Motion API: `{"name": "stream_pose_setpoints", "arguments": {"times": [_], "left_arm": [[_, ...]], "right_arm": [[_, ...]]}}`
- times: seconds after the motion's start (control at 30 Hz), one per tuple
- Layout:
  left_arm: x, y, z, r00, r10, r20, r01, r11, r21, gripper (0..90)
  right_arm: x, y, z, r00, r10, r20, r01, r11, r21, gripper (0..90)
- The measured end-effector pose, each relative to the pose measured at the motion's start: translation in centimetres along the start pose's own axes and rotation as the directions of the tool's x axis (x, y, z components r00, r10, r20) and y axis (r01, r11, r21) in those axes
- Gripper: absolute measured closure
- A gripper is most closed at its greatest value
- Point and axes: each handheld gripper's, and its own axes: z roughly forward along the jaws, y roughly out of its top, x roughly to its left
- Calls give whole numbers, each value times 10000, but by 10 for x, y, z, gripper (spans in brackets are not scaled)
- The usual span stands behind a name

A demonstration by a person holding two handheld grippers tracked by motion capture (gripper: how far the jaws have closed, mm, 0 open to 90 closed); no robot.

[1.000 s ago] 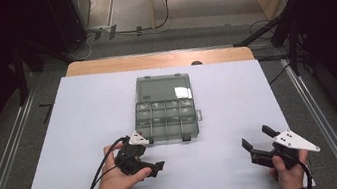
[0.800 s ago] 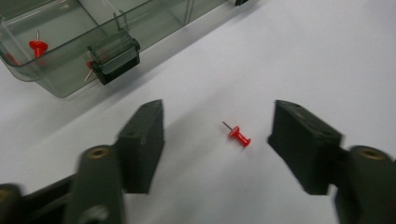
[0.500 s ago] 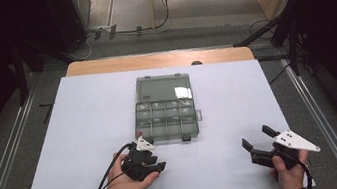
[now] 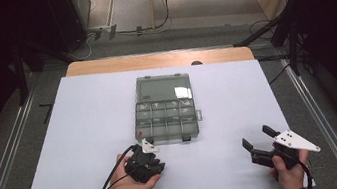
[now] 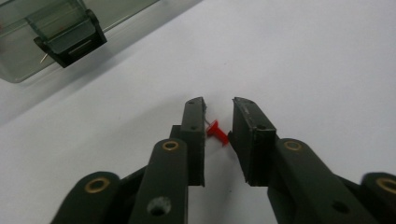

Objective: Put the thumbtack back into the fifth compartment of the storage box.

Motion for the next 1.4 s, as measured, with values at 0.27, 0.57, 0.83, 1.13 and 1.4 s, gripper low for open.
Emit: {"name": "stream_pose_setpoints", "arguments": {"times": [0.27,0.57,0.83,1.13,1.4], "left_arm": [[3,-2,-1,9999,124,83,-124,9999,-27,808],[5,-4,-4,9998,110,141,-109,9999,-98,804],[4,-5,-2,9993,313,183,-313,9995,3,805],[8,-5,-4,9988,288,405,-283,9995,-133,809],[16,-3,-9,9985,150,529,-131,9993,-347,806]], "right_arm": [[0,0,1,10000,17,14,-17,10000,4,128],[0,0,1,10000,14,31,-14,10000,31,129],[0,0,1,10000,43,51,-43,10000,26,131],[0,0,0,10000,69,54,-69,10000,27,132],[0,0,0,10000,65,61,-65,10000,34,132]]}}
